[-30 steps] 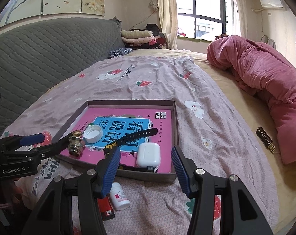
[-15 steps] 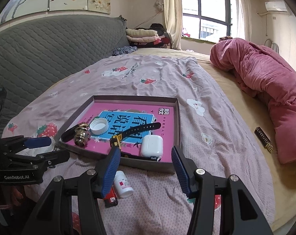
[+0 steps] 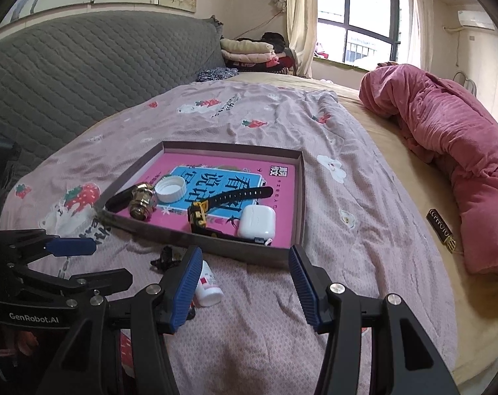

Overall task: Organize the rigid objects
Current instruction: 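Move the left gripper to the red lighter while the right approaches the white pill bottle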

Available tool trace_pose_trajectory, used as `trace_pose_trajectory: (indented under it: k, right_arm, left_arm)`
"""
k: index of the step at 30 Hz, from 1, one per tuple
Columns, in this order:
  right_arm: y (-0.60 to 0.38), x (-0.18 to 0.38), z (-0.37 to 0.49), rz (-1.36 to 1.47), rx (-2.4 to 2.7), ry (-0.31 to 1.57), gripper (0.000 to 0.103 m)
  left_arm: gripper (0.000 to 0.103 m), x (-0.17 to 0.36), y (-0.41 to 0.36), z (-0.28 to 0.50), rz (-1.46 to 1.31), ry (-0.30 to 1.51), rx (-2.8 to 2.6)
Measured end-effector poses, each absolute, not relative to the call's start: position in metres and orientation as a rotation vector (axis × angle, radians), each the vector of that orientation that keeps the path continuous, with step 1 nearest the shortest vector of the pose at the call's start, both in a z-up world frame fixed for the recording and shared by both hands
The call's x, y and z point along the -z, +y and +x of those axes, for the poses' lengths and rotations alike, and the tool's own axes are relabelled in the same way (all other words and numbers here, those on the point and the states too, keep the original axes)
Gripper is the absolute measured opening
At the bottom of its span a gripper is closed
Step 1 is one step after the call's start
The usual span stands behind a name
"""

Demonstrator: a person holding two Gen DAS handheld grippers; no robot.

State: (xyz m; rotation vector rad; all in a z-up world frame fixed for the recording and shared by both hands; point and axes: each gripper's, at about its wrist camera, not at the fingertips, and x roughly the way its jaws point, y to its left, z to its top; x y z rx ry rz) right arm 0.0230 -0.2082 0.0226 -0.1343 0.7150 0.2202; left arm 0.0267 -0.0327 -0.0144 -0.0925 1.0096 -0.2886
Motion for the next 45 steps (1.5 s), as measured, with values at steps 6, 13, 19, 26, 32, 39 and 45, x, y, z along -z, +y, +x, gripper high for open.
trace_pose_trajectory:
  k: [6,13,19,26,32,39,45]
  right_arm:
    - [-0.212,-0.018,0.023,-0.139,-0.217,0.733,0.054]
    - [-0.216,-0.016,0.021,-0.131,-0.209,0.736,0.054]
    - [-0.221,-0.018,0.022,-0.113,-0.202,0.726,0.054]
    - [-0.225,-0.021,0.021,-0.087,-0.196,0.710,0.054]
    - [-0.227,-0.015,0.023,-0.078,-0.200,0.728,0.054]
    - [-0.224,-0.011,0.026,-0.083,-0.210,0.737,0.054]
    - [-0.222,-0.009,0.026,-0.093,-0.218,0.739,0.054]
  left_arm:
    - [0.077,0.022,-0.046,0.029,-0.074,1.044,0.295]
    - [0.077,0.030,-0.058,0.033,-0.044,1.067,0.296]
    - [0.077,0.037,-0.064,0.039,-0.048,1.084,0.285]
    - [0.077,0.046,-0.079,0.050,-0.054,1.110,0.287]
    - [0.077,0.060,-0.088,0.061,-0.057,1.152,0.253]
    - [0.077,0.061,-0.086,0.058,-0.067,1.147,0.252]
    - [0.077,0.062,-0.067,0.055,-0.097,1.165,0.230]
